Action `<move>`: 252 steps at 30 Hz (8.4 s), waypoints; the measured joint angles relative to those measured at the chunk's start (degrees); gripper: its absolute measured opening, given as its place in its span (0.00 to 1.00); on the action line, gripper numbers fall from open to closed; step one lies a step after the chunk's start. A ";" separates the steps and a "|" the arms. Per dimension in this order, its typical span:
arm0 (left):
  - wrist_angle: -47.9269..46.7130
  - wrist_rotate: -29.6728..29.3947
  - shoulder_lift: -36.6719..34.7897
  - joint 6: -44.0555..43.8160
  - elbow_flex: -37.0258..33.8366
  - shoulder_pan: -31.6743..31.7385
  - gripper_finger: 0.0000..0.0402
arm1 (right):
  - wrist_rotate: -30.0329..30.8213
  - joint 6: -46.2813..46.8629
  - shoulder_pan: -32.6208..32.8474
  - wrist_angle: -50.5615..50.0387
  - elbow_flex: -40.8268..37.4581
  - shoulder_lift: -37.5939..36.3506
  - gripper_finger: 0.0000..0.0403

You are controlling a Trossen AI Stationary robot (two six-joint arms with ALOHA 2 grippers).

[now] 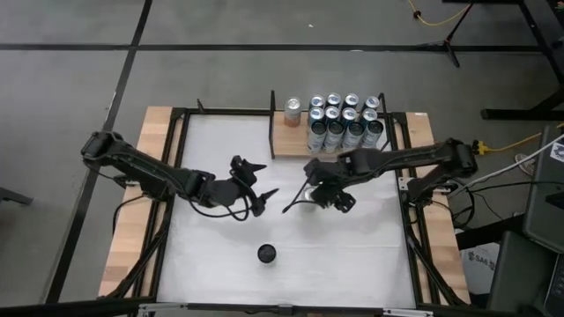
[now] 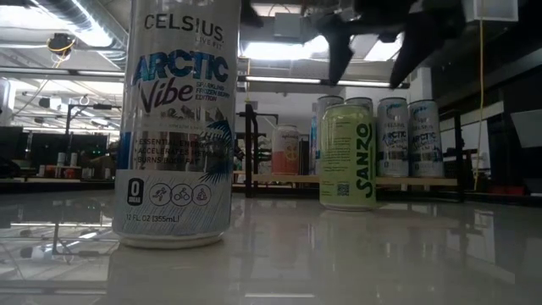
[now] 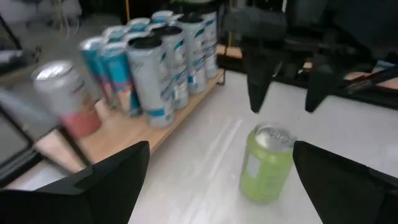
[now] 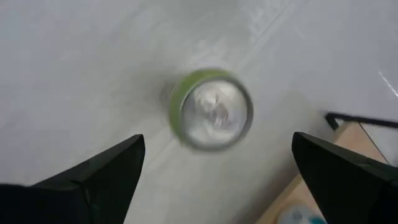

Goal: Place canned beverage on shelf
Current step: Put the green soda can on the shelf

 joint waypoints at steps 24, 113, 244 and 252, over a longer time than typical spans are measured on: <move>21.86 5.86 17.82 25.53 19.97 -0.11 0.96 | 2.85 31.53 6.54 -11.45 -9.93 -23.11 0.98; -23.74 11.60 44.54 -19.04 45.48 7.32 0.96 | 1.51 44.98 11.23 17.34 -38.77 -35.82 0.98; -17.04 42.22 44.50 21.18 45.53 10.10 0.91 | 1.51 44.94 11.23 17.34 -38.77 -35.82 0.98; -17.07 35.48 44.50 20.58 45.53 9.08 0.91 | 1.51 44.94 11.22 17.36 -38.77 -35.82 0.98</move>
